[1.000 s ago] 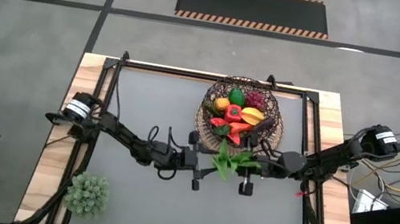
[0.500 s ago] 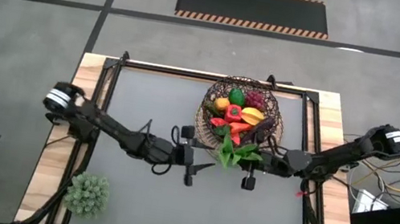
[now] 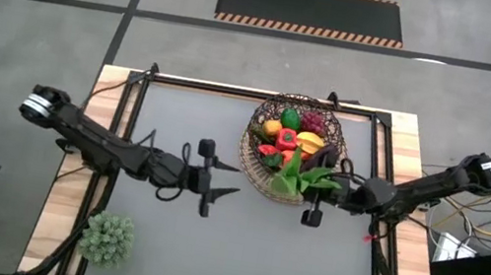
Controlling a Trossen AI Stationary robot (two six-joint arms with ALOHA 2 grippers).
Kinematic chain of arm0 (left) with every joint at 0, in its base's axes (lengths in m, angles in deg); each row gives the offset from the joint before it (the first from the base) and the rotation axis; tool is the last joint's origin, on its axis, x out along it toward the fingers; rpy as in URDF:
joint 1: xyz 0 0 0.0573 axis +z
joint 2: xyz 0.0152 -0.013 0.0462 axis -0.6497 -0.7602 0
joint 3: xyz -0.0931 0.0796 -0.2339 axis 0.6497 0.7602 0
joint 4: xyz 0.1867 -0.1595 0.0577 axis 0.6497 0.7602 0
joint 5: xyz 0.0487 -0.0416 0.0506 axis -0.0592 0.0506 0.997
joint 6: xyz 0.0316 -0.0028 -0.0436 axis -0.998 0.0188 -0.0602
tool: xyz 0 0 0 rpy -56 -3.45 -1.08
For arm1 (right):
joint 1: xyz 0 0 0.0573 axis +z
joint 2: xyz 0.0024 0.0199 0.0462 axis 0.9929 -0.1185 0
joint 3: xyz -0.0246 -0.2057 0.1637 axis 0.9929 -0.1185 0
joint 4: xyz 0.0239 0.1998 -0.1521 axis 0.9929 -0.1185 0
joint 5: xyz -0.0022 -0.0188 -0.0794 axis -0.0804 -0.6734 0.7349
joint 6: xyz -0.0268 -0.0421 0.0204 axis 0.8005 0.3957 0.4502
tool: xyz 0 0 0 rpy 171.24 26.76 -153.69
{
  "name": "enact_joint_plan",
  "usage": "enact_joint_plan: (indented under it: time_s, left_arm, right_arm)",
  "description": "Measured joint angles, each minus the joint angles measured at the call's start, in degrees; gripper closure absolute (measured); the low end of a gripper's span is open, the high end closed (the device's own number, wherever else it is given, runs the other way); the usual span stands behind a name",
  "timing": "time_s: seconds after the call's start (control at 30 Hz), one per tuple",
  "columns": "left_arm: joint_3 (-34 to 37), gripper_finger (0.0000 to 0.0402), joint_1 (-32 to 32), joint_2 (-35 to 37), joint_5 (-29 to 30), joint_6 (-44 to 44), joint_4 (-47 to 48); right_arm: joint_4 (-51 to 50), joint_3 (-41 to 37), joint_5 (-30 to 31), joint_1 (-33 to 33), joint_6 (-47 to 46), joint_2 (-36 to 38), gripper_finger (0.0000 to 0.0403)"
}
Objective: Build produce basket
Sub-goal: Put the green lettuce into the basket
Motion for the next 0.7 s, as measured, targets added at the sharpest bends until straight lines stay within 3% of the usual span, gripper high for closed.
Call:
enact_joint_plan:
  time_s: [0.3, 0.7]
  left_arm:
    - [5.1, 0.0191, 0.0, 10.0, 2.6, -7.0, -0.5]
    - [12.7, 0.0191, -0.4, 18.0, 2.6, -2.5, -3.5]
  right_arm:
    - [-0.1, 6.6, 0.1, -3.6, 3.2, -2.4, 0.0369]
    - [-0.3, 14.6, 11.6, -14.5, 3.1, -12.0, 0.0369]
